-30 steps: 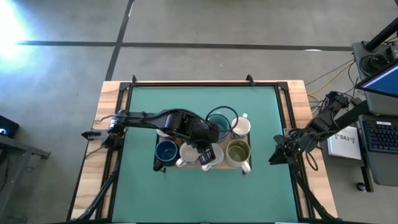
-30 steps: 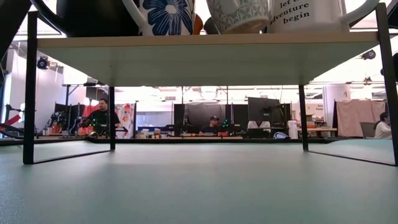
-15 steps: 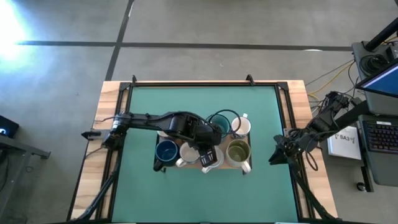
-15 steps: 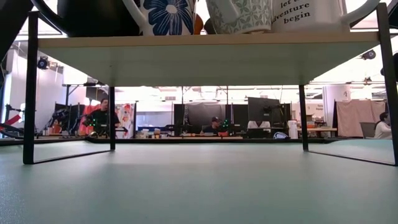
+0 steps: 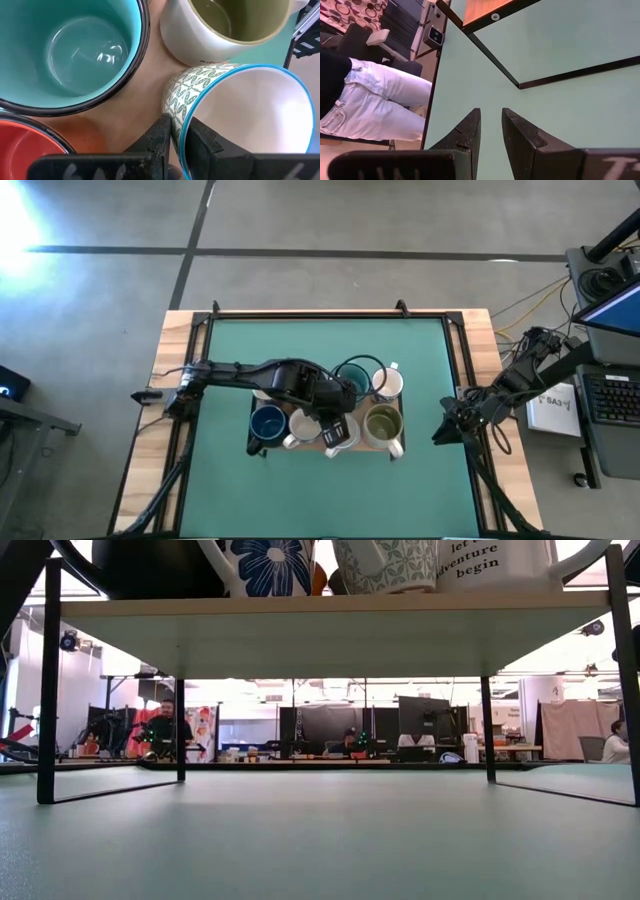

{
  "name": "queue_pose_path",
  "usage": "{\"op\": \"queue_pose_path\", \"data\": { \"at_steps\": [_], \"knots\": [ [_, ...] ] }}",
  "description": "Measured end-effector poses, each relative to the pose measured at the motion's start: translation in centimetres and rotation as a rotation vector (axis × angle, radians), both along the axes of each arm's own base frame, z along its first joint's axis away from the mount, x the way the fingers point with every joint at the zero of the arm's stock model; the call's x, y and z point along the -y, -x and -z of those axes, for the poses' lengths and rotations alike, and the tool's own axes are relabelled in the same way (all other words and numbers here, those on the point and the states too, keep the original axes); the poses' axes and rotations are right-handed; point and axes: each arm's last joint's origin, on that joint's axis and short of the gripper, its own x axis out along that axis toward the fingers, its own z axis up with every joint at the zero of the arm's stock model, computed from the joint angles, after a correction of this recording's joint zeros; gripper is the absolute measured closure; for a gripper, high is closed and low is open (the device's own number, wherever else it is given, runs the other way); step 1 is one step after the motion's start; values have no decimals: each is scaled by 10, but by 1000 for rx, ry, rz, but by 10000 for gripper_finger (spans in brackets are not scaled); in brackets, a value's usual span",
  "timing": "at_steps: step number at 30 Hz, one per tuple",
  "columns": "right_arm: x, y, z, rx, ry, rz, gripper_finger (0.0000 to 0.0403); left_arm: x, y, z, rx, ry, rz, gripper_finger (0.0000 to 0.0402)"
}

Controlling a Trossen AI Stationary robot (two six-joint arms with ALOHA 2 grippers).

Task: Place coffee mugs
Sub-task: Put the white patterned mug on the shelf

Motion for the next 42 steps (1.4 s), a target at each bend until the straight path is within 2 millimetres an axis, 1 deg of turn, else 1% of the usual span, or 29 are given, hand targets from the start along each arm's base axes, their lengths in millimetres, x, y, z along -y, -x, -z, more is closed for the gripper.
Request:
{"op": "queue_pose_path", "data": {
  "at_steps": [27, 31, 38, 42],
  "knots": [
    [0, 0, 0, 0, 0, 0, 335, 2, 1, 1, -8, -3, 61, 379],
    [0, 0, 0, 0, 0, 0, 335, 2, 1, 1, -9, -1, 56, 370],
    [0, 0, 0, 0, 0, 0, 335, 2, 1, -1, 3, 0, 52, 337],
    [0, 0, 0, 0, 0, 0, 335, 2, -1, -2, 22, 6, 50, 327]
  ]
}}
